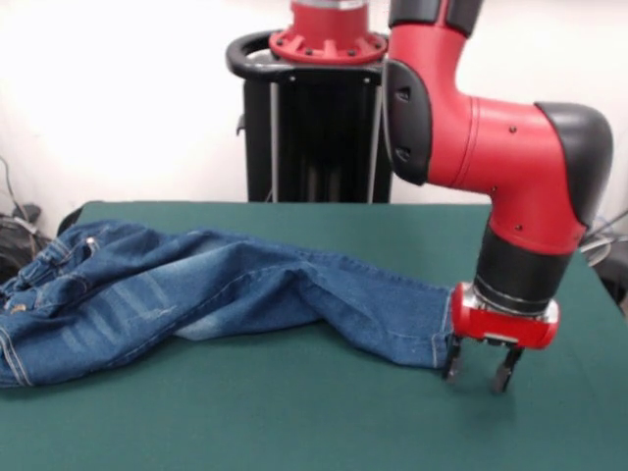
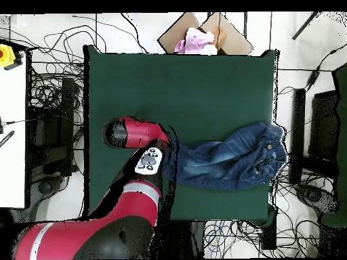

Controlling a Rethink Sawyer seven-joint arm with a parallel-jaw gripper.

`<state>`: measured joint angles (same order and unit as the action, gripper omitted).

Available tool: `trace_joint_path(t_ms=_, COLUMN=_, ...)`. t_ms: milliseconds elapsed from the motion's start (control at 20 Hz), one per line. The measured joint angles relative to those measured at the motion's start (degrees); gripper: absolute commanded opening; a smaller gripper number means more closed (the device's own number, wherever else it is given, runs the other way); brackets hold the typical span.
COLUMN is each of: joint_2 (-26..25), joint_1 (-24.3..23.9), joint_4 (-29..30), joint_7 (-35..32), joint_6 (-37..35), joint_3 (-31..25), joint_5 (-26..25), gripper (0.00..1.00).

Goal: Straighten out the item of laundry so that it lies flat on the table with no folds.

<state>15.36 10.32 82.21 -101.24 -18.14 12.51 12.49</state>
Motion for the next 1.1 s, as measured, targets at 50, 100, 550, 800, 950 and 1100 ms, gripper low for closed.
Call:
trace_joint_path(t_ms=50, joint_2=0.2, joint_1=0.0, joint_4=0.0, joint_7=0.0, joint_6=-0.6, joint_3=0.1, joint_5=0.0, gripper=1.0)
trace_joint_path(t_ms=100, joint_2=0.6, joint_1=0.0, joint_4=0.0, joint_7=0.0, joint_6=-1.5, joint_3=0.3, joint_5=0.0, gripper=1.0)
trace_joint_path(t_ms=550, joint_2=7.7, joint_1=-0.4, joint_4=0.3, joint_7=0.0, joint_6=-12.0, joint_3=1.1, joint_5=0.0, gripper=1.0)
trace_joint_path(t_ms=800, joint_2=12.3, joint_1=-0.4, joint_4=2.4, joint_7=0.0, joint_6=-12.5, joint_3=1.2, joint_5=0.0, gripper=1.0)
trace_joint_path(t_ms=950, joint_2=14.5, joint_1=-0.4, joint_4=4.9, joint_7=0.0, joint_6=-11.2, joint_3=1.3, joint_5=0.0, gripper=1.0)
trace_joint_path(t_ms=1100, joint_2=15.0, joint_1=-0.2, joint_4=6.7, joint_7=0.0, joint_6=-10.1, joint_3=1.8, joint_5=0.0, gripper=1.0)
